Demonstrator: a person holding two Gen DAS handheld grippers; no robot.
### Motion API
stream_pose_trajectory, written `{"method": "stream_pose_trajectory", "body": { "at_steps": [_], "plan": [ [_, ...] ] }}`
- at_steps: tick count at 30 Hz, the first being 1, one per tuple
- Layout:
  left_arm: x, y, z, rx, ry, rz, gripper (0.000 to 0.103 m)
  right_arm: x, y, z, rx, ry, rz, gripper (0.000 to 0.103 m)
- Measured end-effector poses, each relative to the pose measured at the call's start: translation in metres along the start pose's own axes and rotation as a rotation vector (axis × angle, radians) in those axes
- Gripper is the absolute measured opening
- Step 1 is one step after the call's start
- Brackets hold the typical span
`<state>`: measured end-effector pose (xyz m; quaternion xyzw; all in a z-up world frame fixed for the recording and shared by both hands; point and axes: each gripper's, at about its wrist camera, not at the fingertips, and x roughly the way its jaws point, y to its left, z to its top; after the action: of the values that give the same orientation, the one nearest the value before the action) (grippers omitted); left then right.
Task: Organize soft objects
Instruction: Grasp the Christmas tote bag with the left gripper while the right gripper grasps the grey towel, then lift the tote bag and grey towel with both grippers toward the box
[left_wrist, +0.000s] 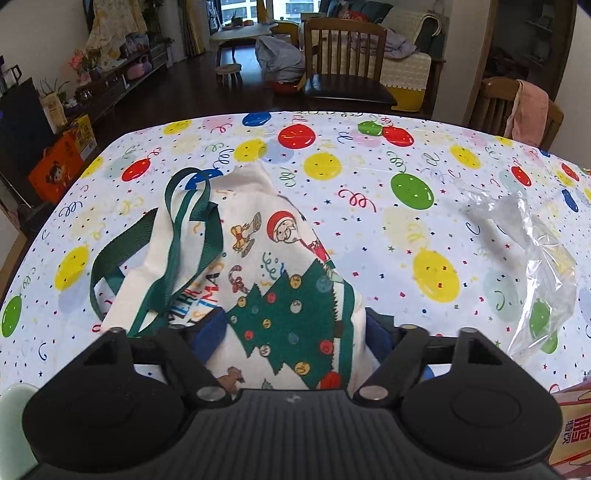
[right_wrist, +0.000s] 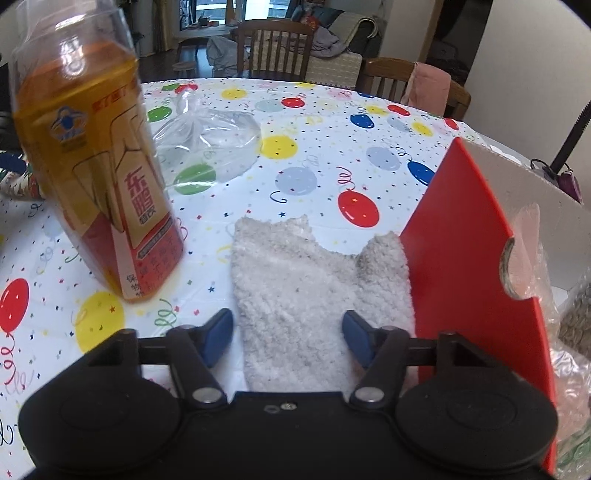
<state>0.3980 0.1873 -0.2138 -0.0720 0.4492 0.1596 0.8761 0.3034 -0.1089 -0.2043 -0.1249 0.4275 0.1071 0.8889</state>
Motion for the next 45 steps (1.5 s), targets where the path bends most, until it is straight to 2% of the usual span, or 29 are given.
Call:
{"method": "stream_pose_trajectory", "body": {
  "at_steps": [1, 3, 6, 7, 9, 13, 17, 21, 34, 39, 45],
  "plan": [
    [-0.001, 0.001, 0.0, -0.007, 0.002, -0.007, 0.068, 0.0, -0.001, 0.0, 0.002, 0.0, -0.001, 0.05],
    [-0.003, 0.003, 0.0, -0.017, 0.004, -0.016, 0.059, -0.001, -0.001, 0.001, -0.001, 0.002, -0.014, 0.038],
    [-0.008, 0.006, 0.001, -0.037, 0.002, -0.039, 0.04, -0.002, -0.005, 0.002, 0.001, 0.008, -0.038, 0.024],
    [-0.01, 0.007, 0.001, -0.047, 0.0, -0.052, 0.032, -0.004, -0.006, 0.003, 0.009, 0.006, -0.039, 0.022],
    [-0.017, 0.008, 0.002, -0.055, -0.008, -0.061, 0.03, -0.009, -0.011, 0.004, 0.033, -0.001, -0.032, 0.017],
    [-0.029, 0.012, 0.001, -0.056, -0.032, -0.078, 0.02, -0.026, -0.014, 0.005, 0.059, -0.035, -0.014, 0.014],
    [-0.037, 0.019, 0.0, -0.069, -0.034, -0.077, 0.017, -0.044, -0.013, 0.005, 0.047, -0.071, -0.01, 0.012],
    [-0.057, 0.023, 0.0, -0.067, -0.071, -0.101, 0.016, -0.065, -0.019, 0.005, 0.069, -0.105, 0.0, 0.012],
    [-0.147, 0.033, -0.003, -0.055, -0.154, -0.23, 0.016, -0.152, -0.041, 0.012, 0.118, -0.228, 0.076, 0.012],
    [-0.182, 0.029, -0.006, -0.037, -0.176, -0.278, 0.016, -0.176, -0.051, 0.013, 0.141, -0.261, 0.11, 0.012],
    [-0.233, 0.006, -0.007, 0.027, -0.221, -0.355, 0.016, -0.201, -0.067, 0.014, 0.17, -0.283, 0.131, 0.012]
  ]
}}
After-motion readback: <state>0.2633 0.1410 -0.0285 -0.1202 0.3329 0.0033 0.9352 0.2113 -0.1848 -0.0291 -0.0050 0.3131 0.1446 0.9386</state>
